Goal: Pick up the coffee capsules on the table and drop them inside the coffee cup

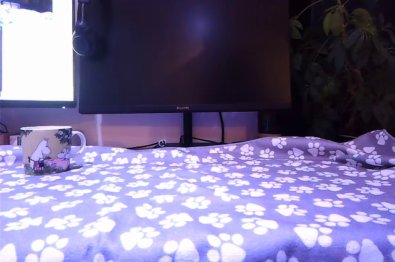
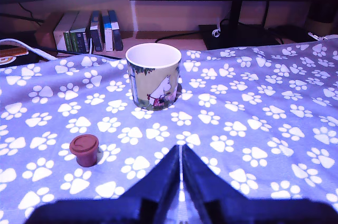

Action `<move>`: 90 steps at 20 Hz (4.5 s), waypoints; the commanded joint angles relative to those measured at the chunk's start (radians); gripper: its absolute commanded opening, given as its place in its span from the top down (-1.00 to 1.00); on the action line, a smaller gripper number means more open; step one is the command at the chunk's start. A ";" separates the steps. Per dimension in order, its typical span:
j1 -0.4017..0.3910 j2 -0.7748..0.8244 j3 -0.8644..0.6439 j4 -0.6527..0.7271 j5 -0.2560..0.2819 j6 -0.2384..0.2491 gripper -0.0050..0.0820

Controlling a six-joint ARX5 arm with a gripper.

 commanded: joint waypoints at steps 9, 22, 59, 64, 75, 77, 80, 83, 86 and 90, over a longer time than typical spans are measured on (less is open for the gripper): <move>0.004 -0.010 -0.016 0.099 0.052 -0.122 0.93; 0.072 -0.010 -0.097 0.103 -0.021 -0.153 0.93; 0.241 0.098 -0.125 0.182 -0.074 -0.091 -0.67; 0.241 0.193 -0.125 0.272 -0.074 -0.072 -0.67; 0.241 0.621 -0.125 0.689 -0.059 -0.012 -0.67; 0.241 0.689 -0.125 0.770 -0.059 -0.012 -0.67; 0.241 0.809 -0.125 0.865 -0.059 -0.012 -0.67; 0.241 0.921 -0.125 0.972 -0.059 -0.012 -0.67; 0.243 1.048 -0.125 1.088 -0.060 -0.012 -0.67; 0.243 1.214 -0.124 1.263 -0.060 -0.012 -0.67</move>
